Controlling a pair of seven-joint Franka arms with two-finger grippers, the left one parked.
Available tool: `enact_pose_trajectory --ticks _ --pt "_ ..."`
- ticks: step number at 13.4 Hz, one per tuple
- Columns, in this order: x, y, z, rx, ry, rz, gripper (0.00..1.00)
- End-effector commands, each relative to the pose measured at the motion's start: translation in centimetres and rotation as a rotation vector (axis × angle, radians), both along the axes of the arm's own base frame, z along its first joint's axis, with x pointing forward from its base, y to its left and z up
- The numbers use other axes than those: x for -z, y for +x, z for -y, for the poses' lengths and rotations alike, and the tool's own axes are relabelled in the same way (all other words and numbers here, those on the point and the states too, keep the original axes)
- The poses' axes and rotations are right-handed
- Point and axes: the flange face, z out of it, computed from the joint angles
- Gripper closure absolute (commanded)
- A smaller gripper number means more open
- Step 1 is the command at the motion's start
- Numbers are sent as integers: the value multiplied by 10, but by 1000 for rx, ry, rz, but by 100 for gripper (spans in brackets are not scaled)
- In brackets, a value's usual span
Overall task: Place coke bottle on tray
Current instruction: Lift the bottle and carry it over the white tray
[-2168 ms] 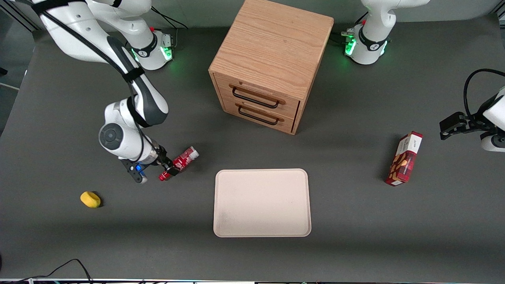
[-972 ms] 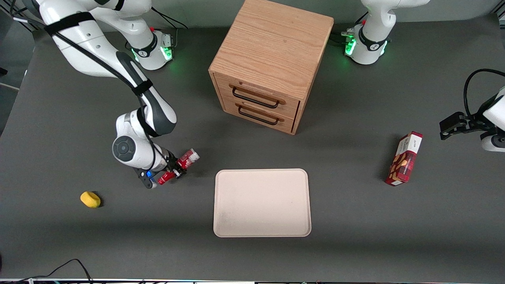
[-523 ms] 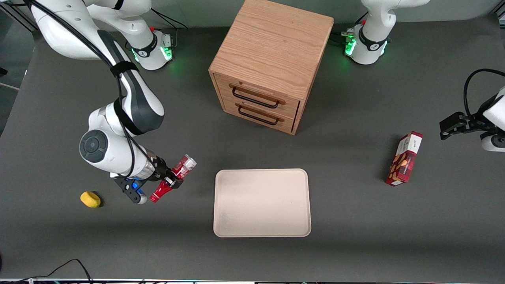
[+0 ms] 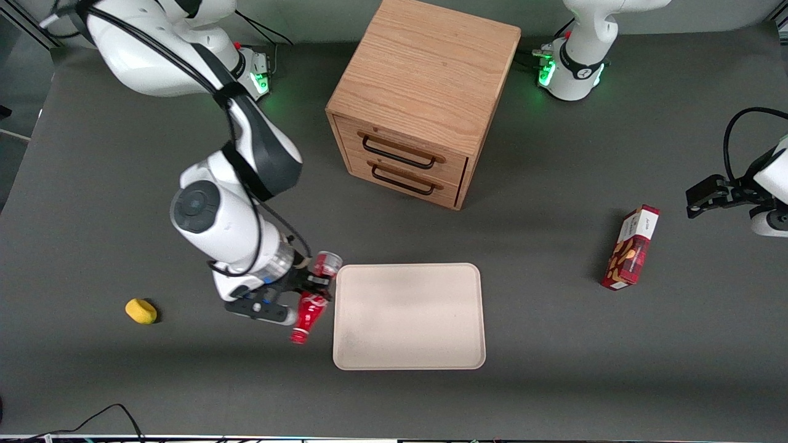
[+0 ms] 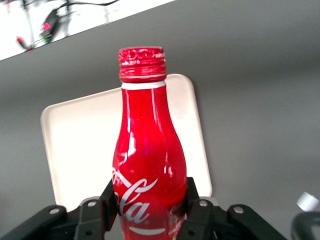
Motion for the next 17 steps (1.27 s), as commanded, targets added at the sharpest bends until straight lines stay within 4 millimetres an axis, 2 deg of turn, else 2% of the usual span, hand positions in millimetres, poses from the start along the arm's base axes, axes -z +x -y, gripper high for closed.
enact_pose_trajectory --ticks 1,3,4,6,7,9,11,15,17 --pt "42 34 5 -160 -10 80 100" --pt "90 39 20 -345 -66 60 100" --pt "106 35 17 -371 -75 27 100" --pt "119 29 15 -395 -97 -26 100" --pt "133 23 7 -436 -104 -52 100" --pt "161 17 4 -457 -108 -88 100" --pt "171 16 6 -439 -93 -110 100" --pt "184 18 -2 -312 71 -122 100" --pt "189 23 9 -280 71 -130 100"
